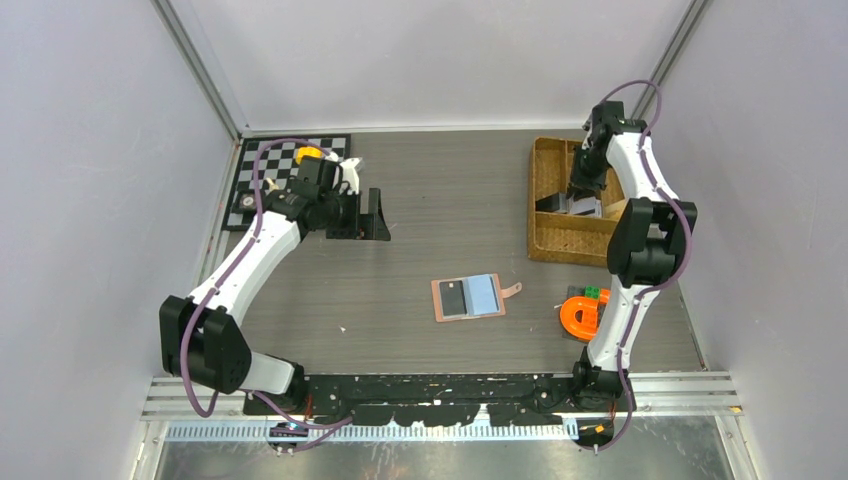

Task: Put the credit cards into the card holder
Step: Pick up the credit card from the storage box.

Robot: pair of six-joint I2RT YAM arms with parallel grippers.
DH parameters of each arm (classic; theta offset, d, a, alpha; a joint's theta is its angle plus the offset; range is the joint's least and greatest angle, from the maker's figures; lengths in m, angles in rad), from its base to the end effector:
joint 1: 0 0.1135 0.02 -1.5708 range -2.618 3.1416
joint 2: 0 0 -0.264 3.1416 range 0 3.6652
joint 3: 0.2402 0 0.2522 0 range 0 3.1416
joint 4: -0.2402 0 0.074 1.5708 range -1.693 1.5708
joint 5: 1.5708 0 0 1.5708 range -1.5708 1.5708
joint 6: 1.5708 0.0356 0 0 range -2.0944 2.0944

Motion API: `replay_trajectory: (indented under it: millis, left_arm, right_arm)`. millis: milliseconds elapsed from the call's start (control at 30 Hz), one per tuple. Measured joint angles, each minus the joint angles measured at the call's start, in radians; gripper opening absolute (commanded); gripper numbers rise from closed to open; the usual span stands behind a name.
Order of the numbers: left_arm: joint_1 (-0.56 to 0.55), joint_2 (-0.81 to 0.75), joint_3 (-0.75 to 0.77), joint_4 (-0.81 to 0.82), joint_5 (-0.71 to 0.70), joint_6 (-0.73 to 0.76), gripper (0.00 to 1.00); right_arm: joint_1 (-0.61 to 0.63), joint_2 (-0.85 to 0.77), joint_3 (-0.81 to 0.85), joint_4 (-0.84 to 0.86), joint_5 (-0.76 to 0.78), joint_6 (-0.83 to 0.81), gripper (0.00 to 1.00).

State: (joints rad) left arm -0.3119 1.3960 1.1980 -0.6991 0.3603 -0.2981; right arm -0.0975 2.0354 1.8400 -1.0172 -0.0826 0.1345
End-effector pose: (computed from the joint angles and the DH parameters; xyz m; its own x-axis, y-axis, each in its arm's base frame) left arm 0.2750 -0.1019 0.3002 -0.8568 -0.0125 -0.5154 0.2562 0.8573 -0.4466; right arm 0.4269 -0.0388 0.2583 -0.9145 0.2237 -0.3371 0.1926 0.9735 0.1236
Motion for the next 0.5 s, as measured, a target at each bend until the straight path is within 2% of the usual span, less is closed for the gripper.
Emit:
replay_trajectory:
  millis: [200,500]
  left_arm:
    - [0.0,0.0,0.0,-0.001,0.003,0.0,0.84]
    - [0.0,0.0,0.0,-0.002,0.005,0.0,0.84]
  right_arm:
    - [0.018,0.0,0.0,0.0,0.048,-0.002,0.27]
    - [0.039,0.0,-0.003,0.011,0.092,-0.008,0.12]
